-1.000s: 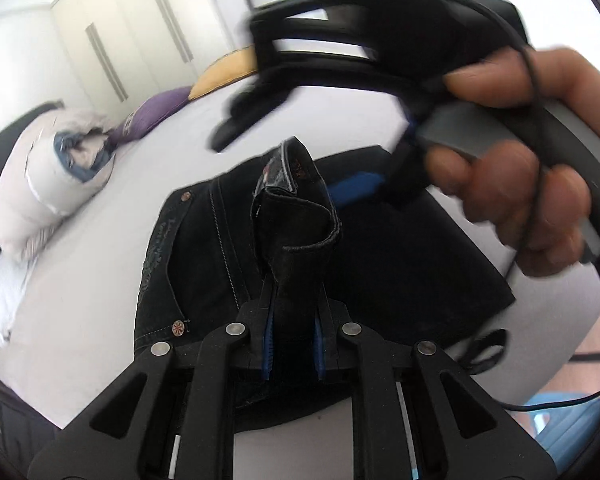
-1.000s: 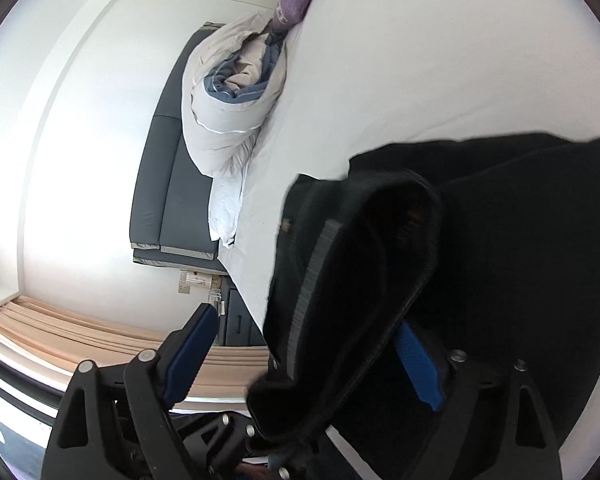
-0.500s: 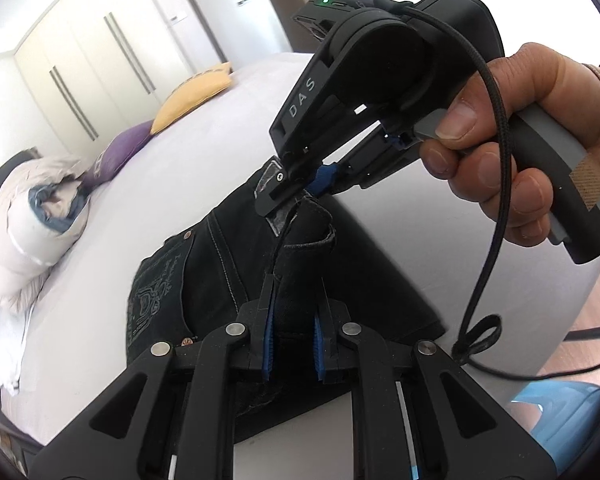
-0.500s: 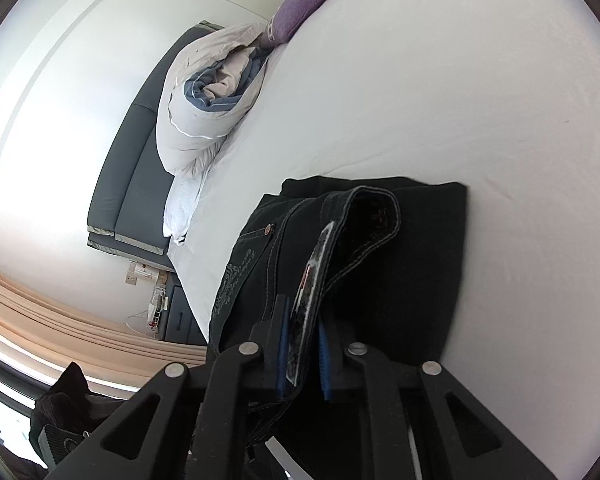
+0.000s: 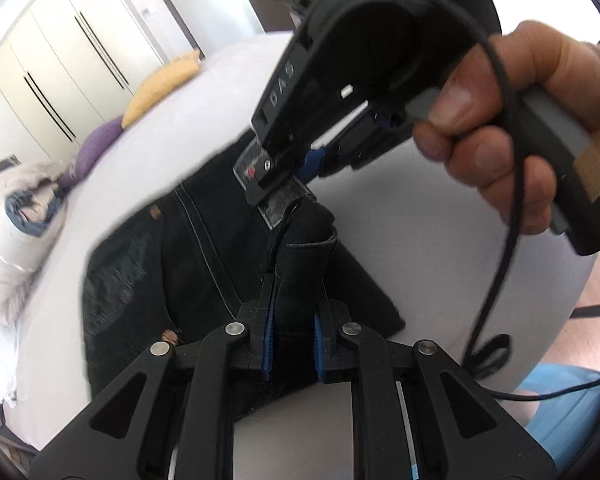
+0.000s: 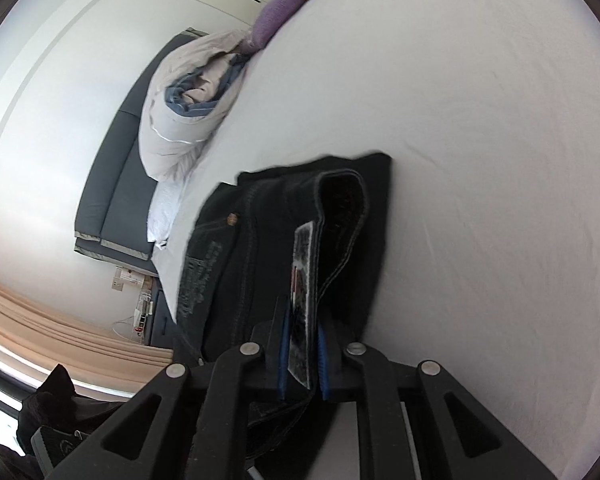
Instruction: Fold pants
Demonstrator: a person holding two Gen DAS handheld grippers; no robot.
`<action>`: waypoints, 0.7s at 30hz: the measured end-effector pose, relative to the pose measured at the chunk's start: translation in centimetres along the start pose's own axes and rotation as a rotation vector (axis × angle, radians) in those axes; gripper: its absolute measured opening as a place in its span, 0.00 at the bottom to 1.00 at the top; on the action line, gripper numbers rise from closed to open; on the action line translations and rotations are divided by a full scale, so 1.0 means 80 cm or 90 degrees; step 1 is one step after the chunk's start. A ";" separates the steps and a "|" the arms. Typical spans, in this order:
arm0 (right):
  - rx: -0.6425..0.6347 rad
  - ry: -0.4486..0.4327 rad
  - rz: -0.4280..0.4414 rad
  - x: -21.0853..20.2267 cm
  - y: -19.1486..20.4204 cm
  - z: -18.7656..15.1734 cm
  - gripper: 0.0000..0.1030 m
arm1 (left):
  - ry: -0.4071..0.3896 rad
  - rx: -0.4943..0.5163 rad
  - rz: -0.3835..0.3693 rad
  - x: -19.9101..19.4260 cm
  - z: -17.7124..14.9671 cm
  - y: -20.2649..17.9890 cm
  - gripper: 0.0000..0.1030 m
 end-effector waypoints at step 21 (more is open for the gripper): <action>0.018 -0.006 0.008 -0.002 -0.022 -0.007 0.16 | -0.097 -0.312 -0.177 -0.019 -0.025 0.244 0.20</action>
Point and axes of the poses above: each gripper's, at about its wrist camera, not at the fingertips, and x roughly the way its jaws point, y to its left, z to its top, the point moved 2 cm from there along x, roughly the way its jaws point, and after that the axes turned 4 degrees about -z, right-handed, at the moved point
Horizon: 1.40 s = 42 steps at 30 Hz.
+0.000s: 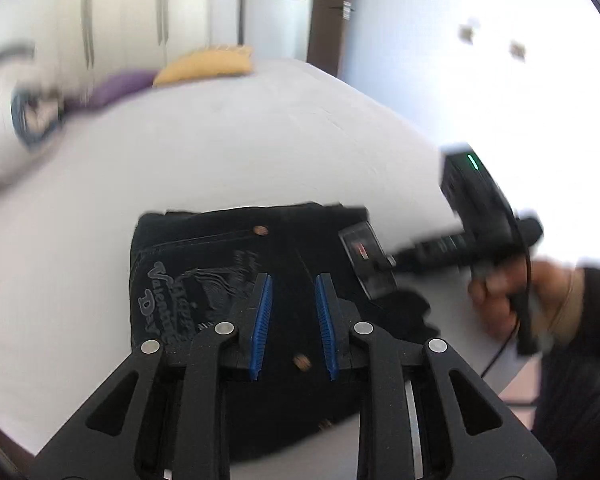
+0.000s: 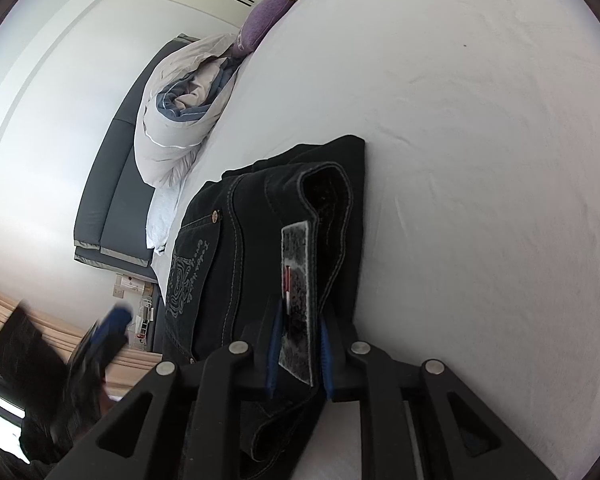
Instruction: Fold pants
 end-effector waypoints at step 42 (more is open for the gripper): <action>-0.016 -0.015 -0.022 -0.069 0.048 -0.043 0.21 | -0.009 -0.388 -0.165 0.117 -0.046 0.139 0.01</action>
Point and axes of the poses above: each gripper's, at about its wrist camera, not at the fingertips, and x roughly the way its jaws point, y to its left, z to its top, the point moved 2 cm from there along x, roughly the way its jaws point, and after that the axes turned 4 degrees about -z, right-handed, at the moved point
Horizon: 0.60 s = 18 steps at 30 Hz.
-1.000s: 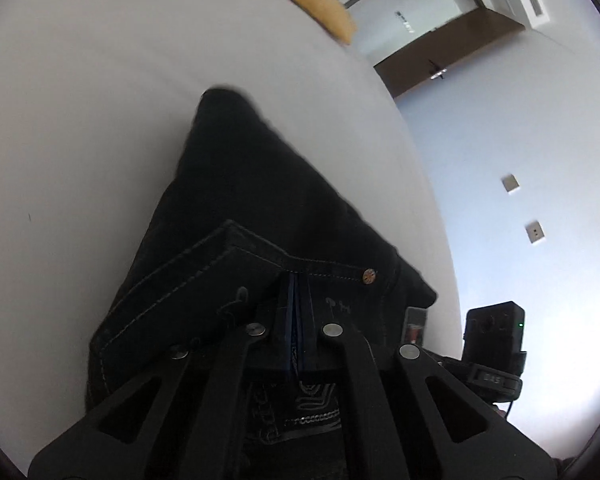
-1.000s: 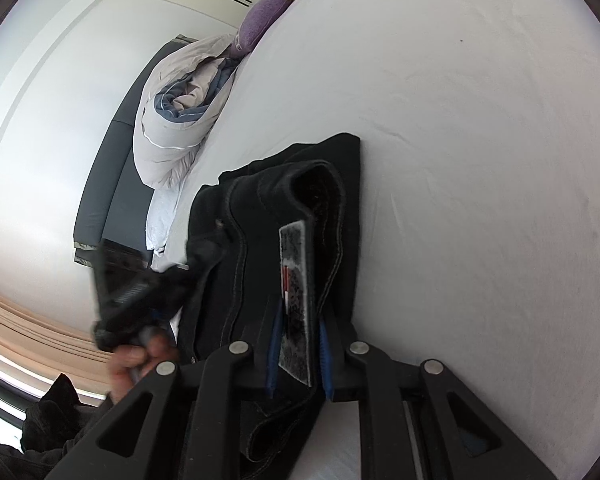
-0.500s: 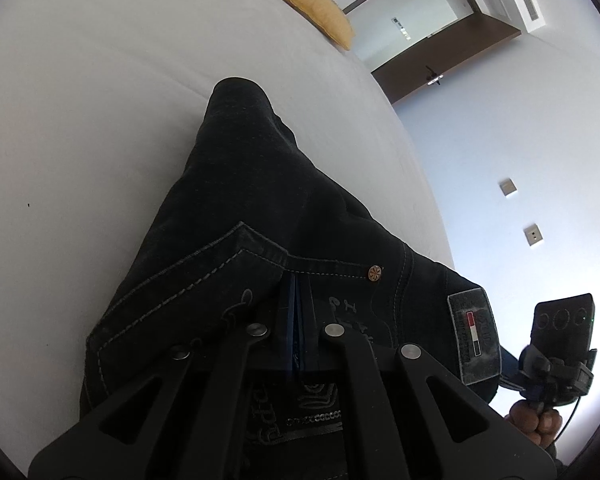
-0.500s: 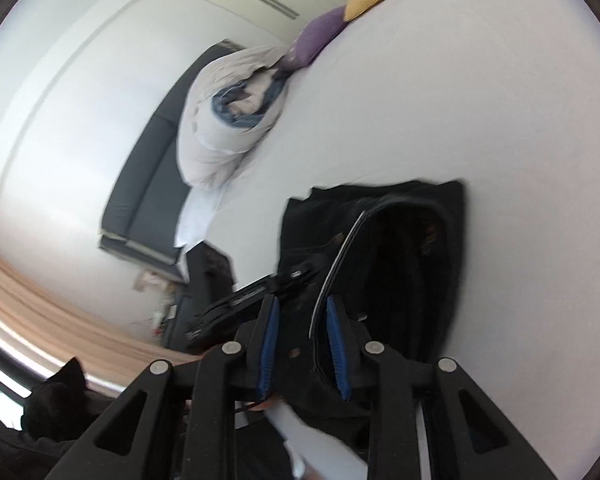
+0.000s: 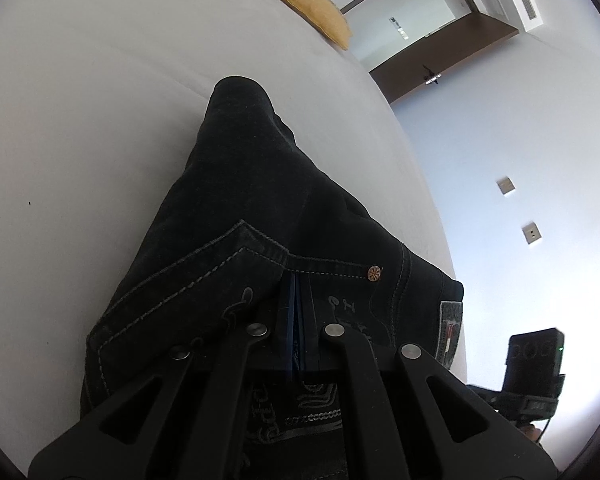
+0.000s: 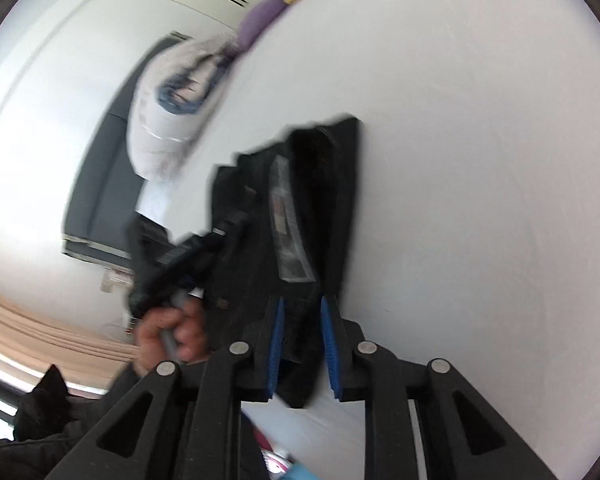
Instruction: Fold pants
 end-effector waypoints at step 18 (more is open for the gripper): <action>0.088 -0.046 0.136 0.034 -0.010 0.042 0.45 | 0.012 -0.026 -0.013 -0.017 0.000 -0.008 0.01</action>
Point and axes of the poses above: each gripper's, at about its wrist camera, not at the fingertips, and x roughly the way its jaws point, y to its left, z to its top, the point moved 2 cm from there along x, roughly the way its jaws point, and after that the axes turned 4 degrees about -z, right-handed, at the moved point
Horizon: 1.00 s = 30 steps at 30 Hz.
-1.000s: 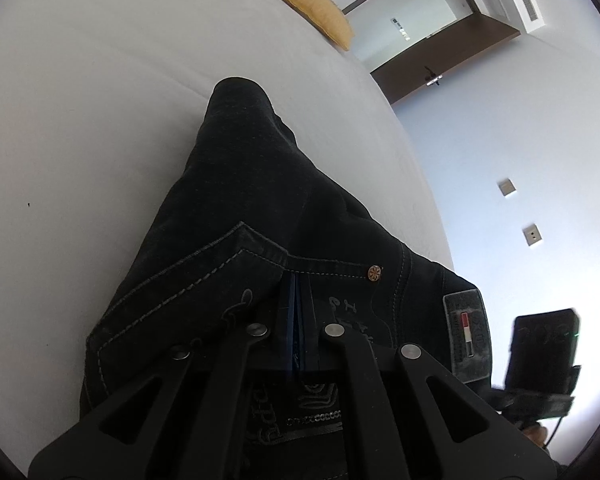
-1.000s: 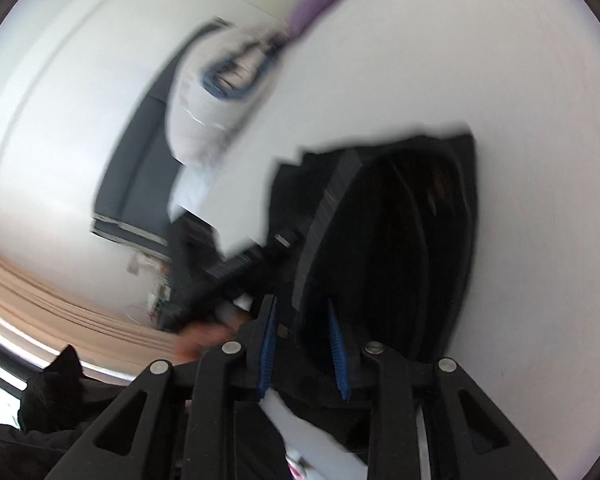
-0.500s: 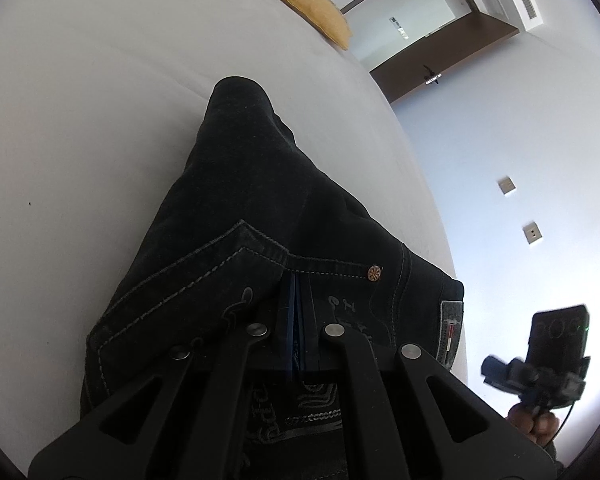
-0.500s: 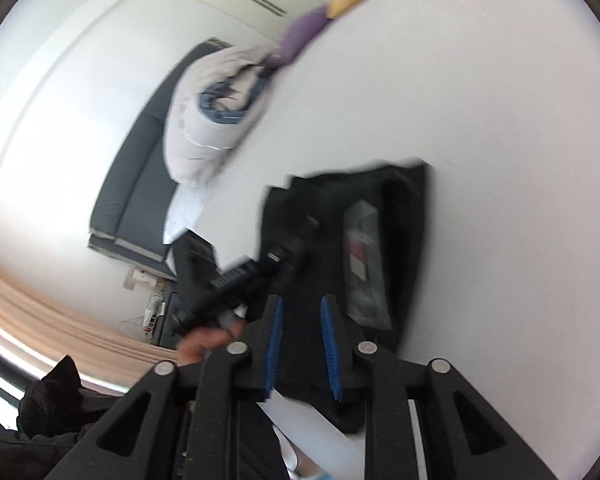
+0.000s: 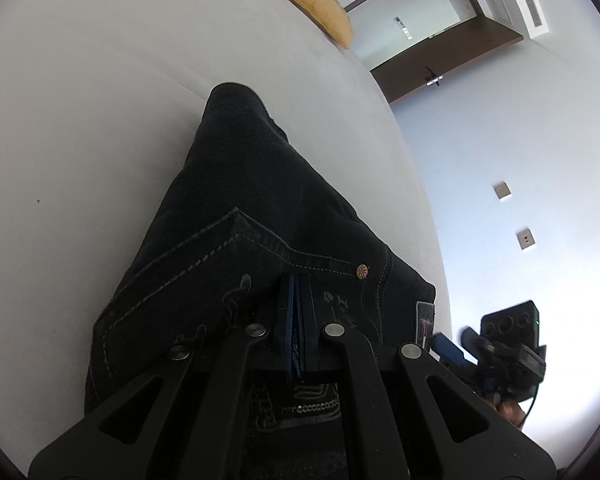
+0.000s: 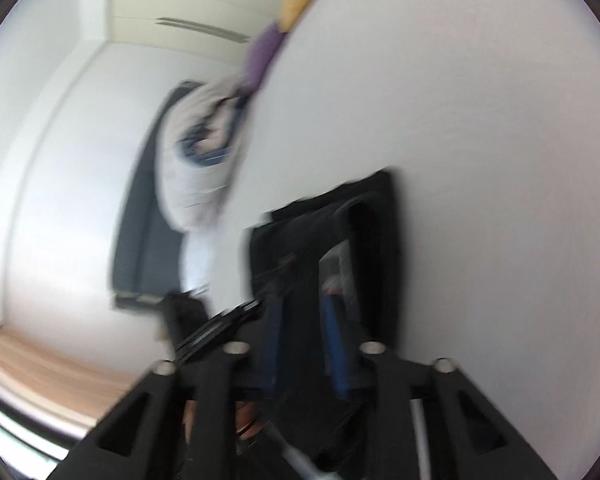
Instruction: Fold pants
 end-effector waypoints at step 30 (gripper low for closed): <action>0.035 0.096 -0.165 0.022 -0.038 0.001 0.74 | 0.207 0.119 0.049 -0.064 0.024 0.020 0.89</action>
Point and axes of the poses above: each gripper's, at about its wrist camera, not at the fingertips, and x roughly the way its jaws point, y to its left, z to its top, the point moved 2 cm from there along x, roughly the way its jaws point, and after that the axes turned 4 degrees about -z, right-handed, at the moved point
